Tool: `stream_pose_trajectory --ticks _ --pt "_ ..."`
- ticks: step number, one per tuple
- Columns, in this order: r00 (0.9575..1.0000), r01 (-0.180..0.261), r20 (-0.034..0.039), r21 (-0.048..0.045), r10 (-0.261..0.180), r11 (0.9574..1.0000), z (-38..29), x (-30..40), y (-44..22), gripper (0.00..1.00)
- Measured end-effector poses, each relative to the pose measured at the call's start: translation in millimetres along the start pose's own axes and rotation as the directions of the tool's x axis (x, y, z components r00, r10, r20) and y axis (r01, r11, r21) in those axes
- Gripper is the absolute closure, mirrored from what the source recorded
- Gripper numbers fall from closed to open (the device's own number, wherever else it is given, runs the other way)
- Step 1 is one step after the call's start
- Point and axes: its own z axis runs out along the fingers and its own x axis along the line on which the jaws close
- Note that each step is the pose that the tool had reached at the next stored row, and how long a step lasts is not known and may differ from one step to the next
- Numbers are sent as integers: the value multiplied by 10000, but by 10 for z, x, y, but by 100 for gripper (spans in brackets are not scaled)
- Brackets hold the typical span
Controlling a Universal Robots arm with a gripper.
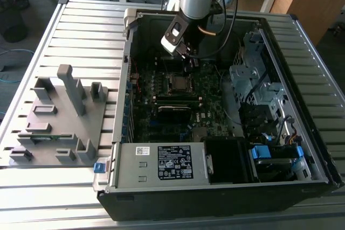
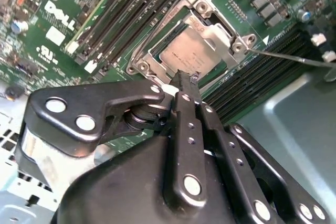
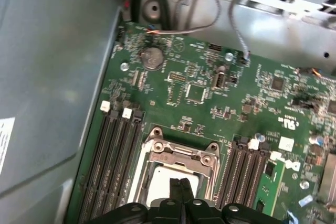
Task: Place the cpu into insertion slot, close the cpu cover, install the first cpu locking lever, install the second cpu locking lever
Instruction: 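Close the cpu cover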
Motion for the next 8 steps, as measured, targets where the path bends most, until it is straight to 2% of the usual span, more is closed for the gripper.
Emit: stream_pose_trajectory --ticks 3,8 --pt "9989 459 -6 5 -459 9989 1 0 0 90" --pt "9986 528 -8 5 -528 9986 1 0 0 90"
